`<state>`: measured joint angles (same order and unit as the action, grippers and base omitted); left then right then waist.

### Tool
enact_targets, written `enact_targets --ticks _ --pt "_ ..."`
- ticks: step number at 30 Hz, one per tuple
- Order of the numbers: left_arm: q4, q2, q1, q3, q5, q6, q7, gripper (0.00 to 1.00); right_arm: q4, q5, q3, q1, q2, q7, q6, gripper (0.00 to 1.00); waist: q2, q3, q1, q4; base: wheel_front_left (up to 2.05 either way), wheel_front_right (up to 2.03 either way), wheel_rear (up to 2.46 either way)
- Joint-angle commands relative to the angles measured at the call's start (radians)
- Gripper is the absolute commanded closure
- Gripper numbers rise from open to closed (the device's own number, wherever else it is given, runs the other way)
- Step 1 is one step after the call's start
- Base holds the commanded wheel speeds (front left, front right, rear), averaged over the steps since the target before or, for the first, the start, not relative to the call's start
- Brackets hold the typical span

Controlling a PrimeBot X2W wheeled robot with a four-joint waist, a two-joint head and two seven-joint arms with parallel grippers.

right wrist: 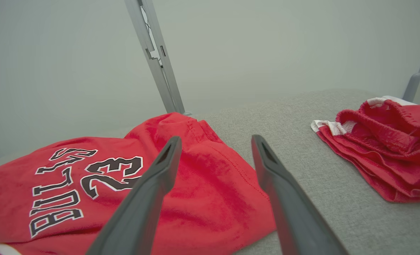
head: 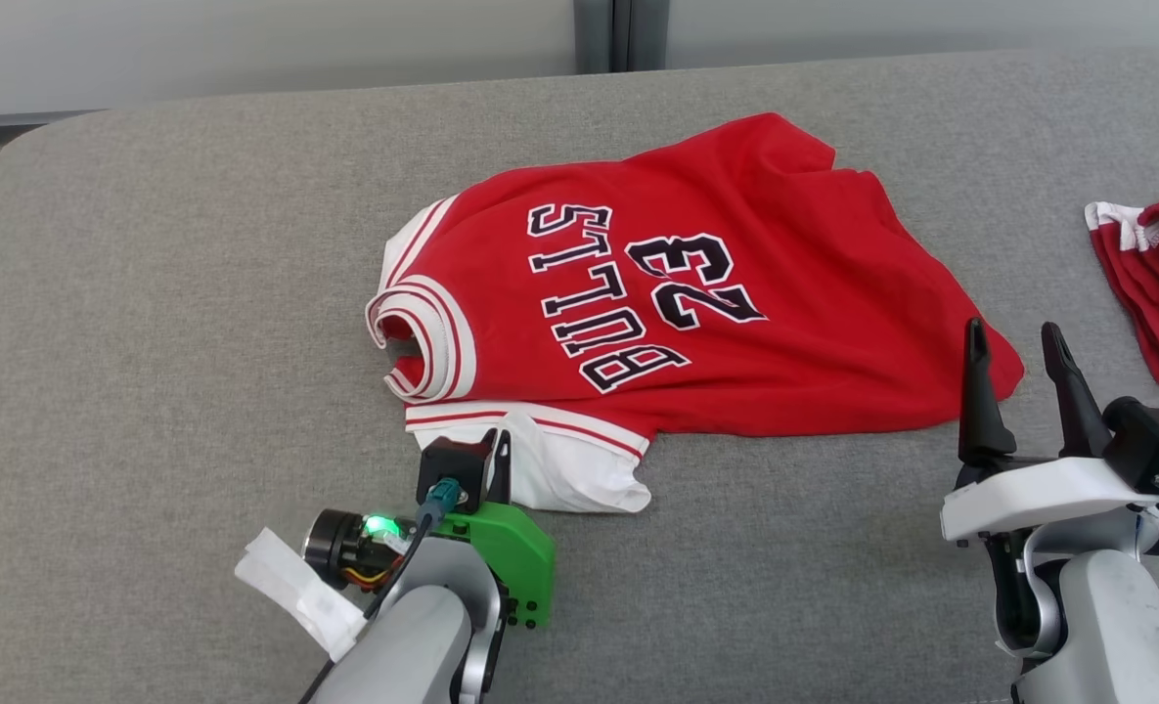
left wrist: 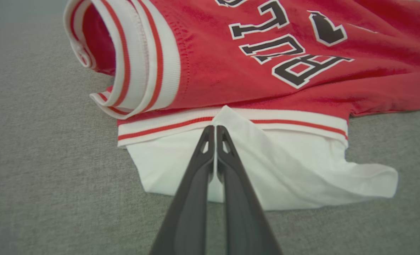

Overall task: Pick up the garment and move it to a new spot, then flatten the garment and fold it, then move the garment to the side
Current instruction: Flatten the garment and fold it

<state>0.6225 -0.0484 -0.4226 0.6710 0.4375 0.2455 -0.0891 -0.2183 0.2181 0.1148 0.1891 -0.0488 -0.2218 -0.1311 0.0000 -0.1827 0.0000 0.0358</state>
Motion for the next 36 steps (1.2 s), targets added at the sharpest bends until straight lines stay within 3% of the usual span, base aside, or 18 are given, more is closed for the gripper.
enact_targets --ticks 1,2,14,15,16,17,18,19,27,36 --pt "0.012 -0.004 -0.028 0.009 -0.005 -0.009 0.001 0.08 0.005 0.002 -0.006 0.009 -0.003 0.0 0.001 0.0 0.0 0.0 0.0 0.001 0.0 0.0 0.0" --pt "0.021 -0.004 -0.035 0.014 -0.004 -0.015 0.005 0.0 0.006 0.003 -0.011 0.013 -0.003 0.001 0.001 0.0 0.0 -0.002 0.0 -0.001 0.0 0.0 0.0" --pt "0.165 -0.019 -0.15 0.045 0.015 -0.109 0.066 0.0 -0.004 0.005 -0.001 0.01 -0.003 -0.003 0.001 0.0 0.0 -0.026 0.0 -0.049 0.0 0.0 0.0" --pt "0.174 -0.019 -0.151 0.046 0.02 -0.116 0.069 0.22 -0.006 0.005 0.003 0.01 -0.003 -0.004 0.001 0.0 0.0 -0.026 0.0 -0.05 0.0 0.0 0.0" --pt "0.179 -0.019 -0.151 0.048 0.022 -0.121 0.069 0.5 -0.008 0.005 0.005 0.01 -0.003 -0.005 0.001 0.0 0.0 -0.026 0.0 -0.051 0.0 0.0 0.0" --pt "0.182 -0.019 -0.152 0.049 0.024 -0.123 0.067 0.64 -0.009 0.005 0.007 0.011 -0.003 -0.007 0.001 0.0 0.0 -0.025 0.0 -0.051 0.0 0.0 0.0" --pt "0.184 -0.019 -0.15 0.051 0.023 -0.126 0.064 0.92 -0.01 0.006 0.009 0.011 -0.003 -0.009 0.001 0.0 0.0 -0.024 0.0 -0.051 0.0 0.0 0.0" --pt "0.184 -0.02 -0.147 0.053 0.022 -0.128 0.062 1.0 -0.012 0.006 0.011 0.01 -0.003 -0.009 0.001 0.0 0.0 -0.023 0.0 -0.05 0.0 0.0 0.0" --pt "0.117 -0.042 -0.092 0.049 0.025 -0.109 -0.01 1.0 -0.02 0.008 0.015 0.004 -0.003 -0.018 0.001 0.0 0.0 -0.004 0.0 -0.019 0.0 0.0 0.0" --pt "-0.142 -0.134 0.095 0.021 0.045 -0.032 -0.051 1.0 -0.016 -0.003 0.046 -0.024 -0.003 -0.013 0.001 0.0 0.0 0.018 0.0 0.046 0.0 0.0 0.0"
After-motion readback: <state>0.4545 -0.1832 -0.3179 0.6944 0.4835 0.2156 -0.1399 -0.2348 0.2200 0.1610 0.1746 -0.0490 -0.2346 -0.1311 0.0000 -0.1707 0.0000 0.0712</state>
